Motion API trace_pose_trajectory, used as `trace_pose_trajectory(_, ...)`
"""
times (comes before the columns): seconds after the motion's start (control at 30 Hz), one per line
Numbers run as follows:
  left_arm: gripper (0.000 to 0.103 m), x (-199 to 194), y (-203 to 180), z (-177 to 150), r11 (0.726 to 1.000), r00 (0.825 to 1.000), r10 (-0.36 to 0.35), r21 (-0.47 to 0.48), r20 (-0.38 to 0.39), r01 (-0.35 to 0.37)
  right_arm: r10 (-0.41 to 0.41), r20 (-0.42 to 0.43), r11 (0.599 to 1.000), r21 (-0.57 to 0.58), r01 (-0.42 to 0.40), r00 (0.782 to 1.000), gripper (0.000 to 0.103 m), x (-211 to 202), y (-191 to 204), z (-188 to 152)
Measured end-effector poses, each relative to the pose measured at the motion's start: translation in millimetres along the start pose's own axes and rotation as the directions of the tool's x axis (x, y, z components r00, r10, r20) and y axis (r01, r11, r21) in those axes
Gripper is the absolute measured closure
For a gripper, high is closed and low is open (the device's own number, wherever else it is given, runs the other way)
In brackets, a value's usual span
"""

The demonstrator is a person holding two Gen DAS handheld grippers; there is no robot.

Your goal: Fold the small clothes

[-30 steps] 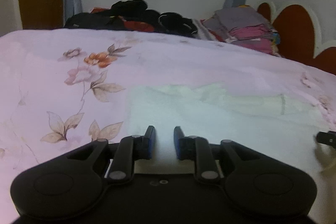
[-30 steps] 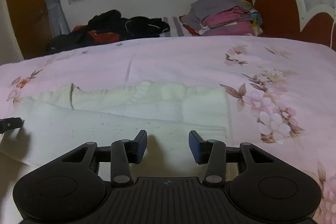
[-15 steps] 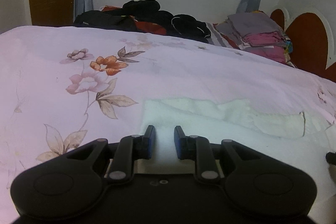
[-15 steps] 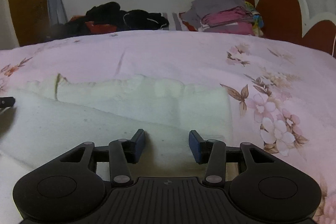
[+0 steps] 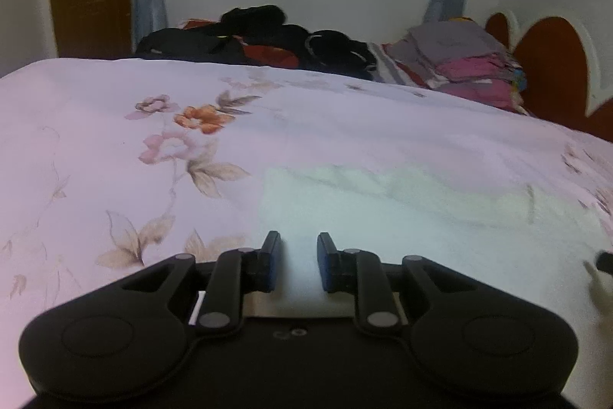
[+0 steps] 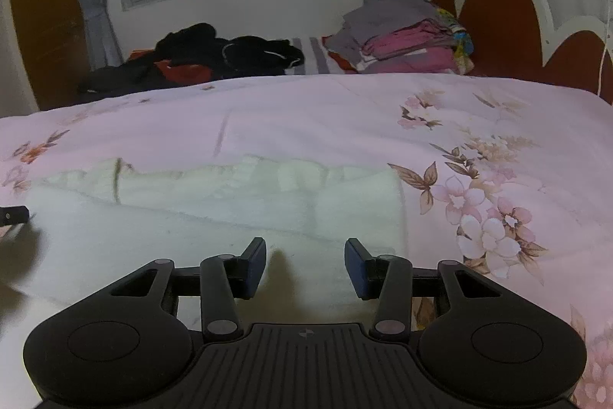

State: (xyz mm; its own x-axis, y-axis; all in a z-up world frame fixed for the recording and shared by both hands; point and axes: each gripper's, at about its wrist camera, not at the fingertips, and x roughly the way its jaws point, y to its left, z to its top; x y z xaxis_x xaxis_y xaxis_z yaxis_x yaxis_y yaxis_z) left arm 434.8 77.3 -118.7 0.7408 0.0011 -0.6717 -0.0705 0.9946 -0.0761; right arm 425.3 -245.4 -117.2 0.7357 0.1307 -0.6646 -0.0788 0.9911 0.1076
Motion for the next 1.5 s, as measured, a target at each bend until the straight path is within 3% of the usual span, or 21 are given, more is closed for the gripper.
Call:
trace_pose_trajectory(0.23, 0.08, -19, -21, -21, 0.998, 0.999, -0.046, 0.047, -0.022, 0.047, 0.006, -0.026, 0.999, -0.05, -0.007, 1.0, 0.058, -6, 9, -15)
trace_pose_trajectory(0.37, 0.08, -16, -25, -28, 0.995, 0.999, -0.029, 0.092, -0.037, 0.033, -0.016, -0.065, 0.999, -0.036, 0.013, 0.998, 0.058, 2, -3, -24)
trace_pose_trajectory(0.63, 0.079, -13, -27, -29, 0.992, 0.999, -0.016, 0.128, -0.046, 0.022, -0.041, -0.066, 0.999, -0.034, 0.039, 0.997, 0.058, -3, -9, -29)
trace_pose_trajectory(0.93, 0.079, -19, -32, -24, 0.993, 0.997, 0.017, 0.119, -0.076, -0.008, -0.022, -0.093, 0.999, -0.048, 0.018, 0.995, 0.058, -8, -12, -23)
trace_pose_trajectory(1.3, 0.081, -80, -47, -54, 0.992, 0.997, -0.048, 0.115, -0.068, 0.055, 0.114, -0.063, 0.992, -0.053, -0.117, 0.992, 0.058, -65, -6, -50)
trace_pose_trajectory(1.5, 0.081, -107, -50, -82, 0.989, 0.996, -0.03, 0.143, -0.088, 0.042, 0.2, -0.087, 0.972, -0.108, -0.209, 0.976, 0.058, -88, 11, -75)
